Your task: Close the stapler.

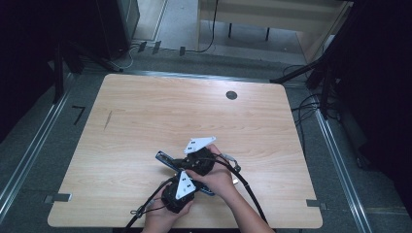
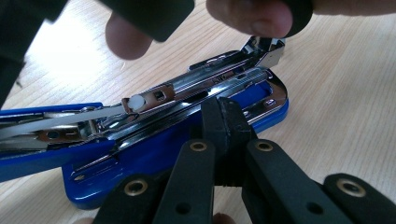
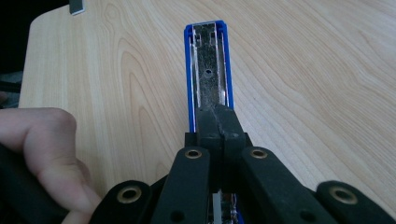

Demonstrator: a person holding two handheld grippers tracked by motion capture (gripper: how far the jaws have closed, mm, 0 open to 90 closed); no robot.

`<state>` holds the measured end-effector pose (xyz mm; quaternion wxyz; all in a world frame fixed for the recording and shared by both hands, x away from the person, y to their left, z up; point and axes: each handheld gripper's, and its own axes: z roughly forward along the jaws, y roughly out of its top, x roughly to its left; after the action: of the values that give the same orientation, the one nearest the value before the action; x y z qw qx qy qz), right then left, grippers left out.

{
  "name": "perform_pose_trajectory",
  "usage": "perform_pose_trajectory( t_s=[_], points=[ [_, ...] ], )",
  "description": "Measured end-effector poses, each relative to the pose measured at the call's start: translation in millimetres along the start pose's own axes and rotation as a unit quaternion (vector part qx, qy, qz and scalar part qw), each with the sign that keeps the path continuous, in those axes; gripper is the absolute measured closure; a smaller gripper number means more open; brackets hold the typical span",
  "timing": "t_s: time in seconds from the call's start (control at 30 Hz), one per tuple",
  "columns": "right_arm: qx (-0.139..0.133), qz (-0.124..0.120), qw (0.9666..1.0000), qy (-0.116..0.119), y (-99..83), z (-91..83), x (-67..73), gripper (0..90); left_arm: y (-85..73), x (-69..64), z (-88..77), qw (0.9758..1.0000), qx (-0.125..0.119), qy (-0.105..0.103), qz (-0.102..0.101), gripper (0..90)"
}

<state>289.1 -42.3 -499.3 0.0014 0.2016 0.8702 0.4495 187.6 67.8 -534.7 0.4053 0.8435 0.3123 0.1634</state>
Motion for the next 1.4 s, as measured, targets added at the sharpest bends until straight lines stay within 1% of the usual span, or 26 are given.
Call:
perform_pose_trajectory(
  t_s=[0.03, 0.13, 0.23, 0.27, 0.3, 0.4, 0.47, 0.53, 0.6, 0.63, 0.67, 0.8, 0.9, 1.03, 1.07, 1.17, 1.3, 1.4],
  points=[
    [0.002, 0.002, 1.0, 0.0, 0.1, 1.3, 0.4, 90.0, 0.0, 0.0, -0.1, 1.0, 0.0, 0.0, 0.0, 90.0],
    [0.01, -0.002, 0.9999, -0.005, 0.6, 5.2, 0.2, 90.0, 0.0, 0.5, -0.2, 1.0, 0.001, -0.001, 0.001, 90.0],
    [0.03, -0.005, 0.9995, -0.012, 2.4, 9.6, 2.2, 90.0, -0.1, 0.2, 0.0, 1.0, 0.0, -0.001, -0.001, 90.0],
    [0.037, -0.011, 0.9991, -0.015, 3.0, 12.0, 2.8, 90.0, -0.1, 0.2, 0.0, 1.0, 0.0, -0.001, -0.001, 90.0],
    [0.039, -0.012, 0.999, -0.017, 3.5, 12.6, 3.0, 90.0, -0.1, 0.1, -0.1, 1.0, 0.0, 0.0, -0.001, 90.0],
    [0.038, -0.006, 0.9992, -0.012, 4.1, 12.9, 1.7, 90.0, -0.2, 0.4, -0.3, 1.0, 0.0, 0.0, -0.002, 90.0],
    [0.041, -0.008, 0.9991, -0.012, 3.7, 11.7, 2.0, 90.0, -0.1, 0.5, -0.4, 1.0, 0.001, 0.0, -0.002, 90.0],
    [0.035, -0.009, 0.9992, -0.014, 2.3, 8.7, 1.8, 90.0, -0.1, 0.5, -0.3, 1.0, 0.001, 0.0, -0.002, 90.0],
    [0.022, -0.004, 0.9996, -0.017, 0.2, 2.5, -0.6, 90.0, -0.1, 1.0, -0.3, 1.0, 0.001, -0.001, -0.004, 90.0],
    [0.008, 0.0, 0.9997, -0.025, -2.8, -6.3, -4.7, 90.0, -0.1, 1.2, -0.2, 1.0, 0.0, -0.002, -0.006, 90.0],
    [0.008, 0.0, 0.9997, -0.025, -2.8, -6.3, -4.7, 90.0, -0.2, 1.2, -0.2, 1.0, 0.0, -0.001, -0.006, 90.0],
    [-0.017, 0.01, 0.9988, -0.046, -11.0, -30.5, -11.1, 90.0, -0.1, 0.9, -0.3, 1.0, 0.001, 0.0, -0.005, 90.0],
    [-0.031, 0.01, 0.9974, -0.064, -19.7, -51.9, -15.8, 90.0, -0.2, 0.9, -0.1, 1.0, 0.0, -0.001, -0.004, 90.0],
    [-0.041, 0.023, 0.9948, -0.09, -35.8, -78.4, -23.1, 90.0, -0.1, 0.8, -0.3, 1.0, 0.002, 0.001, -0.003, 90.0],
    [-0.045, 0.032, 0.9937, -0.097, -41.8, -85.2, -24.8, 90.0, -0.1, 0.9, -0.3, 1.0, 0.002, 0.001, -0.003, 90.0],
    [-0.042, 0.038, 0.9923, -0.11, -55.2, -95.9, -27.0, 90.0, -0.1, 1.1, -0.4, 1.0, 0.002, 0.001, -0.002, 90.0],
    [-0.03, 0.041, 0.9908, -0.125, -74.8, -106.0, -27.6, 90.0, -0.2, 0.8, -0.3, 1.0, 0.001, 0.001, -0.003, 90.0],
    [-0.026, 0.051, 0.9895, -0.132, -89.5, -112.0, -29.8, 90.0, -0.1, 0.8, -0.4, 1.0, 0.002, 0.001, -0.003, 90.0]
  ],
)
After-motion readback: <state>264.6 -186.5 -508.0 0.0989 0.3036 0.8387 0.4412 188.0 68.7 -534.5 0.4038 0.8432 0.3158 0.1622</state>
